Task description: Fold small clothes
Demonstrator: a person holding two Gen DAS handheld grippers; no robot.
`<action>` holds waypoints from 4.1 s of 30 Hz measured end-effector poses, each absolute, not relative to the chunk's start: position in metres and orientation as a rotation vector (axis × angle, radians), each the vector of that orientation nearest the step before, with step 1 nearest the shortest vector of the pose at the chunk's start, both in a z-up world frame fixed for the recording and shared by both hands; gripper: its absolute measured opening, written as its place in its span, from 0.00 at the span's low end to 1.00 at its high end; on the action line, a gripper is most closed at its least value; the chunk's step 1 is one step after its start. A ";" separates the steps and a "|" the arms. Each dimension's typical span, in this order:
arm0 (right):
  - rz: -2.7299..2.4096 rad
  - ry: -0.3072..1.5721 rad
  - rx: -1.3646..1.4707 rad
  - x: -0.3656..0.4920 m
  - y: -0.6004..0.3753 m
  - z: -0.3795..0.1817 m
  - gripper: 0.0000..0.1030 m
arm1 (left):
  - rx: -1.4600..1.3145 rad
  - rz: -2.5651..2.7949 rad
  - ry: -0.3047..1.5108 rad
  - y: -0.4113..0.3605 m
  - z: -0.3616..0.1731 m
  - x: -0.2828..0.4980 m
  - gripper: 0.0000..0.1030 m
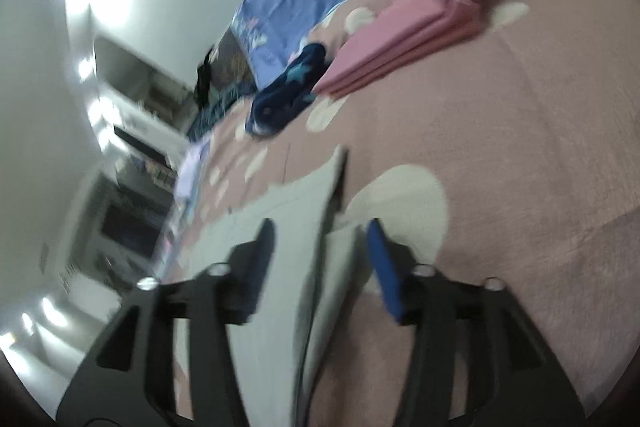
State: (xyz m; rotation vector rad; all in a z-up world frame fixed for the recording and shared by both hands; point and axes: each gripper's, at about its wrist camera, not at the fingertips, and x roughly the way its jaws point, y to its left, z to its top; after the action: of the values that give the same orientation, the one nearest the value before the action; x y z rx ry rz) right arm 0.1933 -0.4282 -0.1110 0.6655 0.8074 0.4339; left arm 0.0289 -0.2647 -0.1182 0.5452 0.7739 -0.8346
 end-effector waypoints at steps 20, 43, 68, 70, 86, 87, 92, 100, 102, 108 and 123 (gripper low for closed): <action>0.199 0.680 0.556 0.187 -0.425 -0.105 0.13 | 0.386 -0.973 0.848 -0.255 -0.131 0.048 0.03; 0.488 0.811 0.602 0.196 -0.399 -0.131 0.13 | 0.250 -0.726 0.691 -0.101 -0.087 -0.002 0.49; 0.296 0.818 -0.072 0.001 -0.198 -0.113 0.60 | 0.140 -0.389 0.718 0.144 -0.106 0.028 0.04; 0.282 0.821 -0.067 0.003 -0.198 -0.113 0.61 | 0.134 -0.389 0.701 0.155 -0.101 0.020 0.00; 0.544 0.572 -0.564 -0.008 0.022 -0.103 0.61 | -0.031 -0.362 0.779 0.183 -0.133 0.022 0.27; 0.550 0.556 -0.607 -0.009 0.034 -0.106 0.61 | -0.047 -0.358 0.779 0.187 -0.134 0.021 0.27; 0.551 0.525 -0.799 0.000 0.085 -0.127 0.59 | -0.182 -0.319 0.740 0.222 -0.123 0.016 0.28; 0.471 0.492 -0.877 0.015 0.117 -0.142 0.59 | -0.335 -0.390 0.680 0.255 -0.098 0.096 0.54; 0.463 0.492 -0.880 0.019 0.119 -0.142 0.59 | -0.403 -0.497 0.734 0.247 -0.102 0.139 0.55; 0.440 0.500 -0.871 0.028 0.120 -0.144 0.59 | -0.595 -0.651 1.005 0.202 -0.143 0.268 0.54; 0.390 0.530 -0.885 0.058 0.128 -0.151 0.08 | -0.743 -0.735 0.886 0.208 -0.167 0.266 0.06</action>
State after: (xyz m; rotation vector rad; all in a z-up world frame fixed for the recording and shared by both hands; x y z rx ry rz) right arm 0.0583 0.1276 -0.1511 -0.8851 0.5297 0.3901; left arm 0.2658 0.2080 -0.1671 -0.7429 0.8860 -0.7352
